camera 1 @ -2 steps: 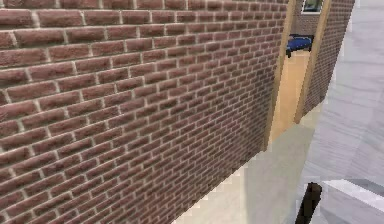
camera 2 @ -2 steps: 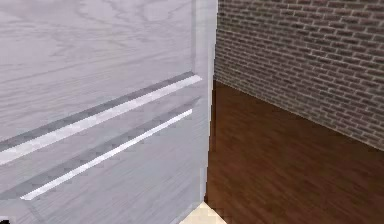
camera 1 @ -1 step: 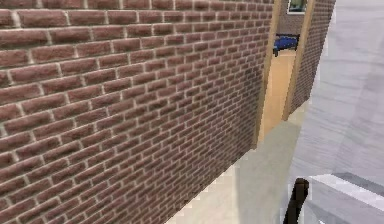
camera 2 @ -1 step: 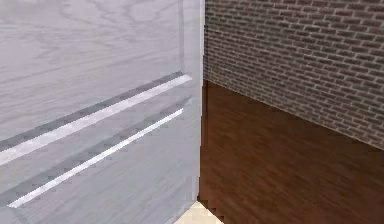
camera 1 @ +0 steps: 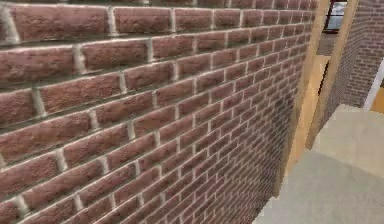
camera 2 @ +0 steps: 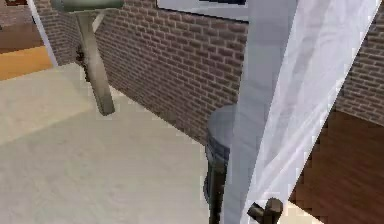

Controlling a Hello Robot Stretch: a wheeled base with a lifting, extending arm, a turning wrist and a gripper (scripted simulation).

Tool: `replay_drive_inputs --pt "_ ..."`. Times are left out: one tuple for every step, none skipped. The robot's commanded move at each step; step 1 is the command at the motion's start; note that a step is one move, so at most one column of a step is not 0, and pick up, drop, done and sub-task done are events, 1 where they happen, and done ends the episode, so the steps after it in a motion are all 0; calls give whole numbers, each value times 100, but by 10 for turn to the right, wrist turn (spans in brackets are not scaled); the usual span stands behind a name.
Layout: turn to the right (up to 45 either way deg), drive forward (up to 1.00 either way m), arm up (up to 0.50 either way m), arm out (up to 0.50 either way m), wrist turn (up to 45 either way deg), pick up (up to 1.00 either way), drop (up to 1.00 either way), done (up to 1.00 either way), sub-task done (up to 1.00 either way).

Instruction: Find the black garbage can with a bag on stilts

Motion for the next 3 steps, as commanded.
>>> replay_drive_inputs --pt "390 0 0 0 0 0 0 0 0" --pt "0 100 0 0 0 0 0 0 0" --pt "0 65 0 0 0 0 0 0 0"
